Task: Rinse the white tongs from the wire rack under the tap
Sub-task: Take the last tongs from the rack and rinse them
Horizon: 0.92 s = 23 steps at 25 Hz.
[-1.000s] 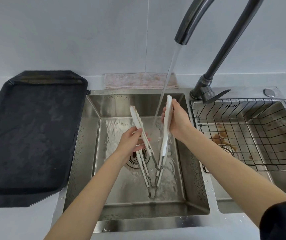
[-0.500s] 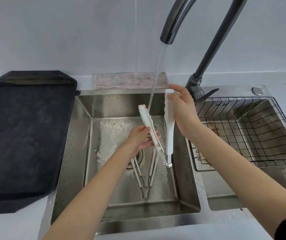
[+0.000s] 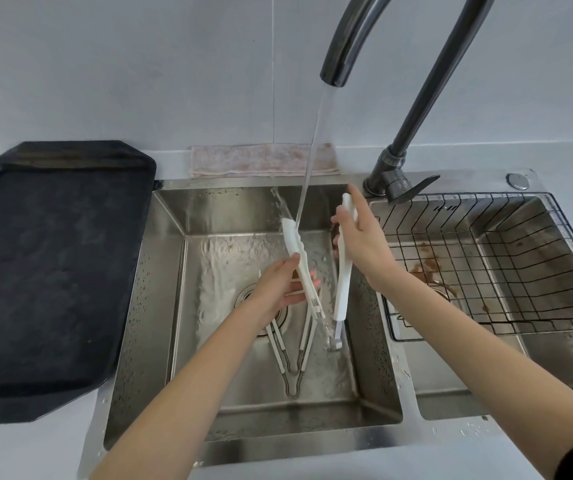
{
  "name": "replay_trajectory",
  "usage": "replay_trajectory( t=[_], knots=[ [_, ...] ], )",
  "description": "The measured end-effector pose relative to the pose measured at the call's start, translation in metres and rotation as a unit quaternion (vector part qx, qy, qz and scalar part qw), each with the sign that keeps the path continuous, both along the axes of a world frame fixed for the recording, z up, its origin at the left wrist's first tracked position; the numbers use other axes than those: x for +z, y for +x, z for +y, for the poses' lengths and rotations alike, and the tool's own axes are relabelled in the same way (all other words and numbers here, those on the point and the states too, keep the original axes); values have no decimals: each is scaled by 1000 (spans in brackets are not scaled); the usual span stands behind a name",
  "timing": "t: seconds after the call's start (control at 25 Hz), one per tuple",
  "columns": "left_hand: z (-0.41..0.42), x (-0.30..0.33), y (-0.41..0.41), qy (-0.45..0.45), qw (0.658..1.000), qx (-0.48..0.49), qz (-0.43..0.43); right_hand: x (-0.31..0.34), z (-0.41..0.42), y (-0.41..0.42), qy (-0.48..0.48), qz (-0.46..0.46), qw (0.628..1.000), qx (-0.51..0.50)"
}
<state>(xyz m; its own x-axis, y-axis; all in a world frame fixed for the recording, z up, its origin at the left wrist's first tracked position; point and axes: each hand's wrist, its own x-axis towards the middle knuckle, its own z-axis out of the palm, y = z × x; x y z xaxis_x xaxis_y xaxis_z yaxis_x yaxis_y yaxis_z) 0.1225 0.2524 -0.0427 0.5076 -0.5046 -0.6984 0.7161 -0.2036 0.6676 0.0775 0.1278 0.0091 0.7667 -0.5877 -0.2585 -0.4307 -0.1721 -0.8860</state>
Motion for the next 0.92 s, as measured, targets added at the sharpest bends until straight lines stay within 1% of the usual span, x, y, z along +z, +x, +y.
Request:
replay_trajectory(
  t=[0.12,0.2,0.28,0.36,0.4,0.44,0.52,0.6,0.76,0.92],
  knots=[
    [1,0,6,-5,999,35,10,-15,-5,-1,74,-1,996,-56],
    [-1,3,9,-11,998,60,18,-27,-9,-1,165,-12,980,-112],
    [-4,9,12,-39,993,102,51,-35,-10,-2,292,-32,941,-168],
    [-8,16,16,-76,986,127,71,-40,-7,-4,405,-46,890,-206],
    [-10,19,19,-92,985,127,69,-44,-6,-5,441,-47,870,-215],
    [-11,21,21,-103,986,120,58,-49,-4,-5,463,-46,858,-217],
    [-13,25,25,-108,989,94,28,-59,-1,-4,485,-46,846,-218],
    [-13,26,25,-105,992,69,6,-63,0,-2,492,-34,843,-218],
    [-9,24,22,-77,993,29,-87,-68,-1,3,474,2,854,-213],
    [-5,25,19,-54,983,10,-174,-68,-4,5,454,-12,867,-207]
  ],
)
